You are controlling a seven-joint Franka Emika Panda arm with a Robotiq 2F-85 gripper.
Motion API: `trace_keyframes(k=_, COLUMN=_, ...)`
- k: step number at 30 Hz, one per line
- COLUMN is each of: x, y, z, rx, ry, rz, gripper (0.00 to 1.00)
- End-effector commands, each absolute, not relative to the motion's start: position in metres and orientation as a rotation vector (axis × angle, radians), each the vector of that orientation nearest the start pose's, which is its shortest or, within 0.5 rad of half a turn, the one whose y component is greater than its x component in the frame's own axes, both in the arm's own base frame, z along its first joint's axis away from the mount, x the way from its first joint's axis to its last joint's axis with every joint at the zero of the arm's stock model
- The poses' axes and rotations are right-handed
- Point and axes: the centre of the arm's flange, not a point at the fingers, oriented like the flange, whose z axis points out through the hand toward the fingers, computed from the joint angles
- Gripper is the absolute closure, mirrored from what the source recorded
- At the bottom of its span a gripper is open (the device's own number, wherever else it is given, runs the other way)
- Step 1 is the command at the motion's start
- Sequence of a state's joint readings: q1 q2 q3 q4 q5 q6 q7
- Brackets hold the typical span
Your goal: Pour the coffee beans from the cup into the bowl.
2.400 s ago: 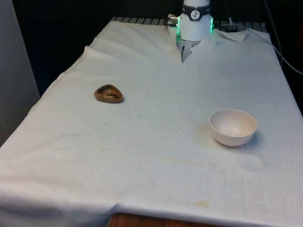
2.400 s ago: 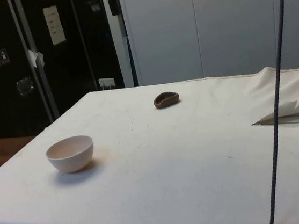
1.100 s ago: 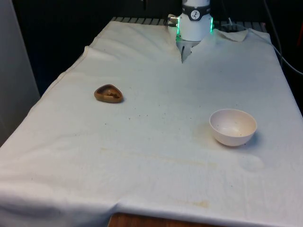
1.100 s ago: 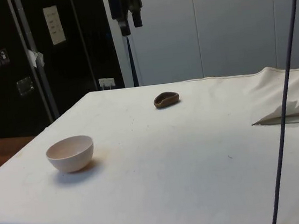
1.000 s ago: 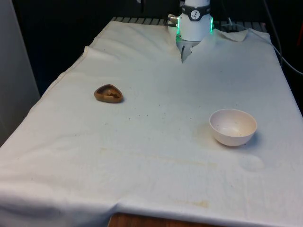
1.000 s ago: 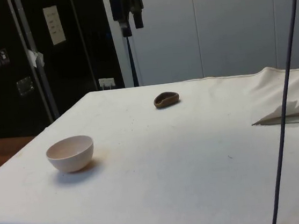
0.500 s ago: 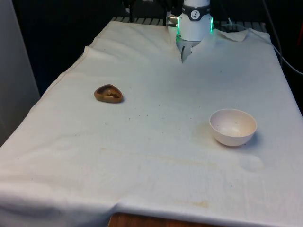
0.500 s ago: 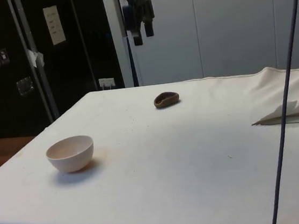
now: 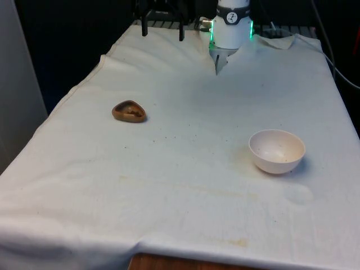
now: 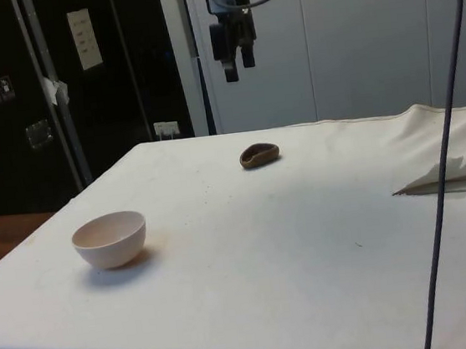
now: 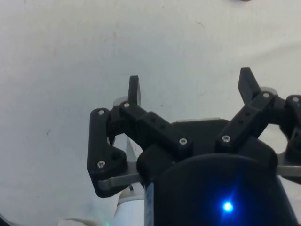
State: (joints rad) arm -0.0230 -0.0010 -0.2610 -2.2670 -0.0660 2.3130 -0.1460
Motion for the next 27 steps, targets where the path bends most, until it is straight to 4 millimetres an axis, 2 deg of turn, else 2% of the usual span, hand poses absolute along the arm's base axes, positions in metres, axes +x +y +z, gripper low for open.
trace_keyframes(k=1, x=0.500, y=-0.153, z=0.359, rx=-3.196, ry=0.155, rz=-0.072, gripper=0.00)
trace_keyframes(k=5, x=0.498, y=-0.157, z=0.353, rx=-3.199, ry=0.165, rz=-0.057, gripper=0.00)
trace_keyframes(k=14, x=0.495, y=-0.179, z=0.325, rx=-3.201, ry=0.226, rz=-0.079, gripper=0.00)
trace_keyframes(k=15, x=0.496, y=-0.177, z=0.327, rx=-3.207, ry=0.220, rz=-0.068, gripper=0.00)
trace_keyframes(k=20, x=0.495, y=-0.190, z=0.311, rx=-3.204, ry=0.270, rz=-0.082, gripper=0.00)
trace_keyframes(k=27, x=0.494, y=-0.201, z=0.300, rx=-3.207, ry=0.313, rz=-0.081, gripper=0.00)
